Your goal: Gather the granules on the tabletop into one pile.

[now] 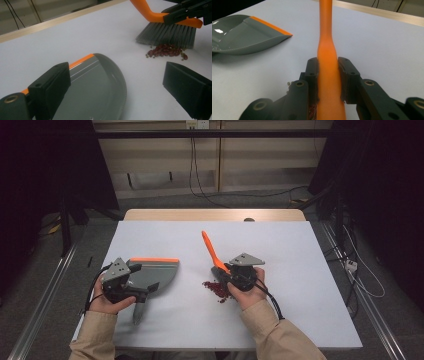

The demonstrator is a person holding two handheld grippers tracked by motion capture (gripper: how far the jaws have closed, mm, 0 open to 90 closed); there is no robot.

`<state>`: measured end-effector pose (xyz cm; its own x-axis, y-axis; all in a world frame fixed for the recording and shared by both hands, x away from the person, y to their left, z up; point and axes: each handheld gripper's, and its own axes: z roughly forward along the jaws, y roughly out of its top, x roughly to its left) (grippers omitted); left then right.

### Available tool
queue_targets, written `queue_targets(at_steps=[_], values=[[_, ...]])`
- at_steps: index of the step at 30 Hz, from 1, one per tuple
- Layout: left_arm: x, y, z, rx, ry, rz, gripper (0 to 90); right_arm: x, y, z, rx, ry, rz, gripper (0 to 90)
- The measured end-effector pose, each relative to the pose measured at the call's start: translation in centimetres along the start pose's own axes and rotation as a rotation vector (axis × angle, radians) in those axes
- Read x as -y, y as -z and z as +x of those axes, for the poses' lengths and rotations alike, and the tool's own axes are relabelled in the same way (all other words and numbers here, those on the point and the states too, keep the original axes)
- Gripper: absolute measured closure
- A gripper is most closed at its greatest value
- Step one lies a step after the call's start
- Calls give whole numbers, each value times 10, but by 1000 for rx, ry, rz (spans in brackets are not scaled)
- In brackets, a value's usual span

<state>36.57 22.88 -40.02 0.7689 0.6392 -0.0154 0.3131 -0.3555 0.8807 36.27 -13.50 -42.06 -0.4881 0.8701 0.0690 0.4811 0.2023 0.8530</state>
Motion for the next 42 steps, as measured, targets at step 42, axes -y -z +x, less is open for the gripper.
queue_targets(at_steps=[42], values=[[8,7,10,-30,39,14,76,-12,-32,-29,-748,303,21,716]])
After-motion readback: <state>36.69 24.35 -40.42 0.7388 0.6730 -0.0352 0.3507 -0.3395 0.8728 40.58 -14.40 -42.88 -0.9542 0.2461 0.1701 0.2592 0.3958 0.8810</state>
